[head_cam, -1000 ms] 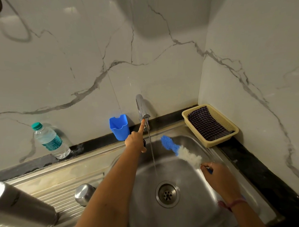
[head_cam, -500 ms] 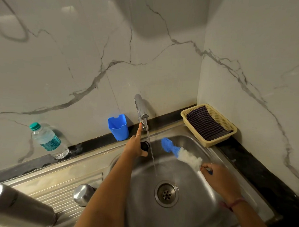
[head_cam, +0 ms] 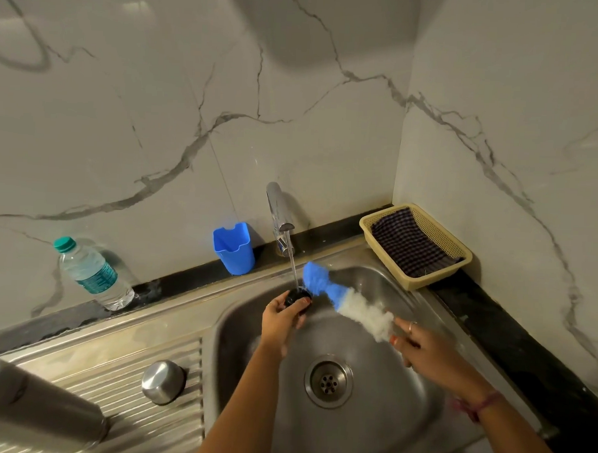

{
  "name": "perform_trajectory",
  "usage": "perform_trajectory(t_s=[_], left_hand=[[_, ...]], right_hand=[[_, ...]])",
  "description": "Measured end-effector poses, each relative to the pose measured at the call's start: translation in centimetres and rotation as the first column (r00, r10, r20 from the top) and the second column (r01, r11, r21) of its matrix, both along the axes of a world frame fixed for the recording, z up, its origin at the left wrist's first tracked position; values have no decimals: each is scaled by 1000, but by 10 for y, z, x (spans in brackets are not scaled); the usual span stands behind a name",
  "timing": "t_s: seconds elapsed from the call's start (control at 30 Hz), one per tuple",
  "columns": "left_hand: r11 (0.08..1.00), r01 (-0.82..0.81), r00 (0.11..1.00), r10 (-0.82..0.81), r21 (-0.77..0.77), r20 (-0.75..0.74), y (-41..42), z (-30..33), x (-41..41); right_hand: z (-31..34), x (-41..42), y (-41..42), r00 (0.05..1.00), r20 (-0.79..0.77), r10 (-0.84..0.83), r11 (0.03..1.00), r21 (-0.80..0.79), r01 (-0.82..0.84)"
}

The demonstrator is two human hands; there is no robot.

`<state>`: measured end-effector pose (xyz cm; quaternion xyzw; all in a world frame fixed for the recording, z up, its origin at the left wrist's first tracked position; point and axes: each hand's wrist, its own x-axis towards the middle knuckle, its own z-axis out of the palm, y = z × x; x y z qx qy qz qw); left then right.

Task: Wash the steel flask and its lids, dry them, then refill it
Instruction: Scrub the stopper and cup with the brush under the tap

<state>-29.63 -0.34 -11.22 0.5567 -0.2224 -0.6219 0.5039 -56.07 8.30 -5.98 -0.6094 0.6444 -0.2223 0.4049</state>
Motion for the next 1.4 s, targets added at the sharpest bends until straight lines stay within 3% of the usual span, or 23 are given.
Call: perform_trajectory(t_s=[0.1, 0.23, 0.5, 0.63, 0.77, 0.97, 1.23, 1.4], left_hand=[[996, -84, 981, 85, 15, -172, 6, 4, -7], [990, -139, 964, 142, 29, -225, 7, 6, -6], [999, -28, 983, 23, -24, -181, 18, 11, 0], [995, -97, 978, 90, -32, -187, 17, 14, 0], [989, -145, 973, 143, 0, -180, 11, 14, -3], [1000, -16, 990, 13, -22, -137, 16, 16, -15], [975, -212, 960, 220, 62, -172, 8, 17, -6], [993, -110, 984, 115, 40, -137, 10, 18, -17]], right_hand=[[6, 11, 3, 996, 4, 93, 995, -26, -93], [7, 21, 1, 994, -28, 104, 995, 3, -104], [10, 34, -15, 999, 4, 48, 992, 117, -49], [8, 39, -5, 999, 6, 49, 989, 137, -49], [12, 44, 4, 997, -60, 41, 993, 117, -34], [34, 59, -8, 983, -180, 46, 999, 34, -40], [37, 56, 5, 968, -217, 125, 991, 72, -112], [39, 56, -4, 955, -283, 86, 996, 41, -77]])
